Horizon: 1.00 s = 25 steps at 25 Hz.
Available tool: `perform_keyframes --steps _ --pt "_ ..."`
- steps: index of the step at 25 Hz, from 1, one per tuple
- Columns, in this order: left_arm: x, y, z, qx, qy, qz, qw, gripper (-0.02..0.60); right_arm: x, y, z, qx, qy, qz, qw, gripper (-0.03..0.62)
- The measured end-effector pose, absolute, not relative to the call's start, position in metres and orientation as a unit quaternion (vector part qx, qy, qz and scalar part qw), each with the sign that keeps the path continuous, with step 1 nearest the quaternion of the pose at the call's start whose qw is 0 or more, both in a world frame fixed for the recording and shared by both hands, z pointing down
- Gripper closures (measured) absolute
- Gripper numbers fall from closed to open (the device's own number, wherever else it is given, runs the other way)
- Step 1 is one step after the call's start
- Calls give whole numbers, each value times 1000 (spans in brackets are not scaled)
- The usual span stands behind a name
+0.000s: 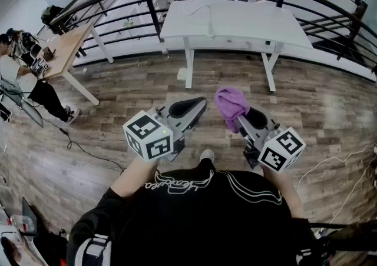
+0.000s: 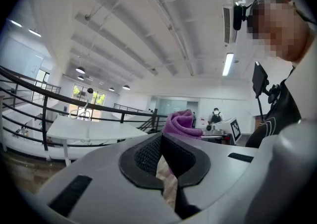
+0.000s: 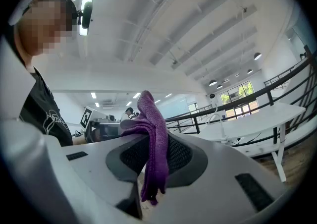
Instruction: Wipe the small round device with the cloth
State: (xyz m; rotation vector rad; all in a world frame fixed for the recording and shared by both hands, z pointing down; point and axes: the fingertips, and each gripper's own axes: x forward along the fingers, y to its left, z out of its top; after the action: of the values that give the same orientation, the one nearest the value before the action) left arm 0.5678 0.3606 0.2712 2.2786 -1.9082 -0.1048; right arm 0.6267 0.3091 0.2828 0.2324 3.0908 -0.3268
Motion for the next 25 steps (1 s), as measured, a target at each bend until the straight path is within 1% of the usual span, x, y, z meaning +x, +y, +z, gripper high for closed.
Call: perform_keyframes --steps 6,14,20,25 --pt "572 355 275 769 -634 -33 78 574 630 302 287 65 992 -105 17 522" --pt "562 346 287 774 -629 -32 68 574 617 293 298 64 993 -101 23 522" --pt "506 309 301 774 -626 -44 85 574 565 257 312 63 991 -121 9 522" --pt "433 274 313 777 -619 -48 101 574 493 223 321 52 990 -131 0 522"
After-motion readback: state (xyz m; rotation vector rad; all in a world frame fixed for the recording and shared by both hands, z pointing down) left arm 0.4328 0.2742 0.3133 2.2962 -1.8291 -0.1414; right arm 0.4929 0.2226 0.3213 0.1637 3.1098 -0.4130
